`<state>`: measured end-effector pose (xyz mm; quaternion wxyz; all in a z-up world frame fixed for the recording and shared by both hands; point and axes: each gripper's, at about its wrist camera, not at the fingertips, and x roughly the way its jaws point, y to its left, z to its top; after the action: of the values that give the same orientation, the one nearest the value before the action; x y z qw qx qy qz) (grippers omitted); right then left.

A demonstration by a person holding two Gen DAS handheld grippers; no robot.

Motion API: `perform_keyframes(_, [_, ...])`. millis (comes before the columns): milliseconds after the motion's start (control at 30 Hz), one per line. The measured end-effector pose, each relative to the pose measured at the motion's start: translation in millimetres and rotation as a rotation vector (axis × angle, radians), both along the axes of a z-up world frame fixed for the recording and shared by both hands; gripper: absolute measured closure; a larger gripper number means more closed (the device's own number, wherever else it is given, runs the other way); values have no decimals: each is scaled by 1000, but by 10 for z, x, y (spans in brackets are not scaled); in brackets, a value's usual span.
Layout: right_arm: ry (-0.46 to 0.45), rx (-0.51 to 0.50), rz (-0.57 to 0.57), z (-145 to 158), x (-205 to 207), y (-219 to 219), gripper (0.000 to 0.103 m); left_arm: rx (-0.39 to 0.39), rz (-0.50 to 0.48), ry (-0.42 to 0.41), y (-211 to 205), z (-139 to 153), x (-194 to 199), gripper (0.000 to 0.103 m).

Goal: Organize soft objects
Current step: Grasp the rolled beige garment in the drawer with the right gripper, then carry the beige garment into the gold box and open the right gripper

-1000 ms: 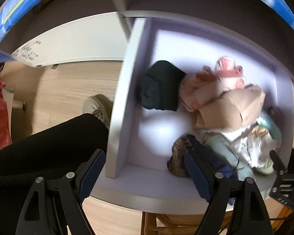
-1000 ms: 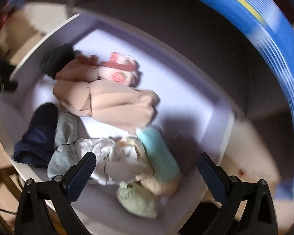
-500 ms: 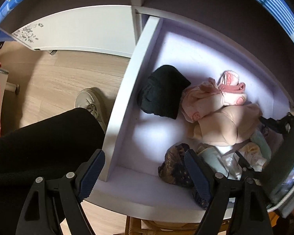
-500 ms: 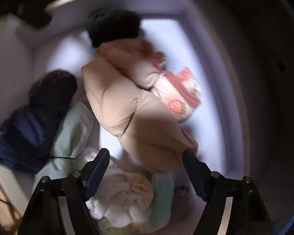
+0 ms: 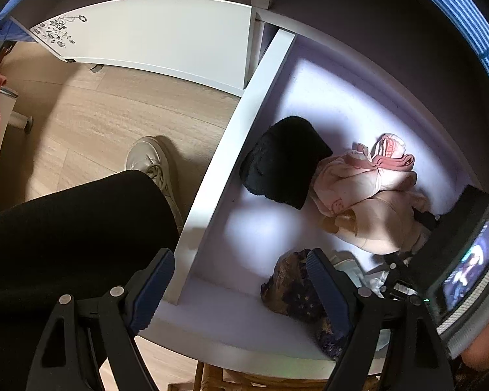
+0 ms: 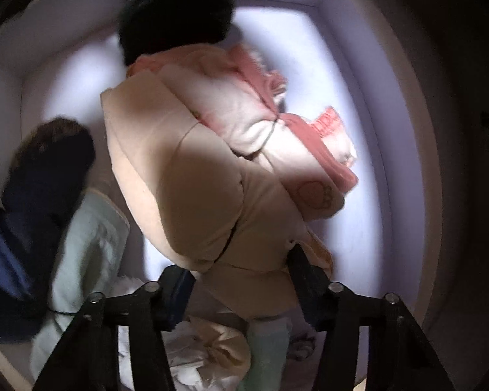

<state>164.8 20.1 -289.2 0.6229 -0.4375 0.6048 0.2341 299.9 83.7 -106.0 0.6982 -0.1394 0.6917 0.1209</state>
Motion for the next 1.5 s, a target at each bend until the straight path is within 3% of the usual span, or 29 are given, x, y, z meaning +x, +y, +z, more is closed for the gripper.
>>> perform_keyframes(400, [66, 240, -418, 517, 73, -148, 67, 22, -26, 0, -98, 12, -127, 18])
perform_keyframes(433, [71, 262, -440, 568, 46, -169, 71, 21, -30, 1, -107, 7, -129, 18])
perform_keyframes(800, [89, 497, -623, 1137, -50, -450, 77, 34, -91, 10, -212, -27, -174, 18])
perform_keyframes(1233, [32, 726, -630, 2454, -304, -708, 78, 36, -180, 66, -368, -181, -235, 18])
perform_keyframes(1500, [-83, 962, -740, 3498, -35, -1083, 78, 16, -235, 68, -490, -208, -269, 18])
